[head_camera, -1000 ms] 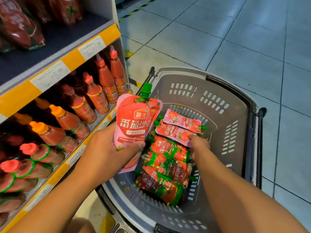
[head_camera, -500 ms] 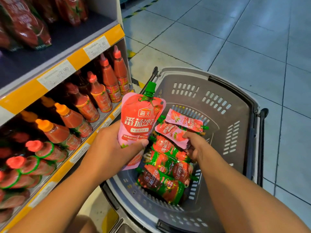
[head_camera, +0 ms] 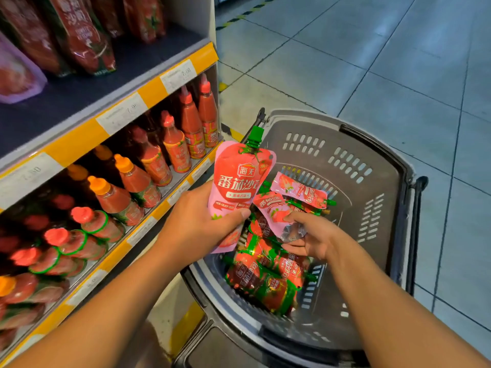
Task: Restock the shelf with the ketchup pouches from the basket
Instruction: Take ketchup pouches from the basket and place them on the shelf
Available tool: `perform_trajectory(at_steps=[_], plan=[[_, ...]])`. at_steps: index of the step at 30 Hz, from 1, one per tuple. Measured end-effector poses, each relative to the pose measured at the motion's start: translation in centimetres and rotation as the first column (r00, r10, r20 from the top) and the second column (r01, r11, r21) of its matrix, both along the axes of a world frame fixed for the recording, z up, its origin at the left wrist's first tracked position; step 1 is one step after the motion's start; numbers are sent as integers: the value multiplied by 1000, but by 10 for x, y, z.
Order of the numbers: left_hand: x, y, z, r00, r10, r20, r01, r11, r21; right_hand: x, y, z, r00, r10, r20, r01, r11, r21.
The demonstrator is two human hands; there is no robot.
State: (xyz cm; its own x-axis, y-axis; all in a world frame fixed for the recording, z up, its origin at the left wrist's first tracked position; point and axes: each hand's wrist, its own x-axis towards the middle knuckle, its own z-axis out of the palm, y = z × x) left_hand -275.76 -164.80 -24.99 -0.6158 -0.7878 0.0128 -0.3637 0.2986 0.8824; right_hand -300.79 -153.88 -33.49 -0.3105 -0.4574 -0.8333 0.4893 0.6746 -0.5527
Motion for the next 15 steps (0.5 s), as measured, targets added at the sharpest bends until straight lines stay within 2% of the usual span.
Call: perform_trajectory(at_steps=[5, 10, 12, 15], plan=[[1, -1, 1, 1000, 24, -6, -24, 1000, 9, 14, 21, 37, 998, -16, 64, 28, 980, -197], [-3, -1, 2, 999, 42, -11, -42, 999, -6, 47, 16, 52, 993, -79, 89, 108, 908, -404], [-3, -1, 4, 996, 59, -63, -57, 998, 29, 60, 10, 52, 994, -67, 89, 102, 870, -482], [-1, -1, 5, 963, 132, -235, -102, 986, 135, 72, -1, 56, 995, -57, 81, 94, 817, -568]])
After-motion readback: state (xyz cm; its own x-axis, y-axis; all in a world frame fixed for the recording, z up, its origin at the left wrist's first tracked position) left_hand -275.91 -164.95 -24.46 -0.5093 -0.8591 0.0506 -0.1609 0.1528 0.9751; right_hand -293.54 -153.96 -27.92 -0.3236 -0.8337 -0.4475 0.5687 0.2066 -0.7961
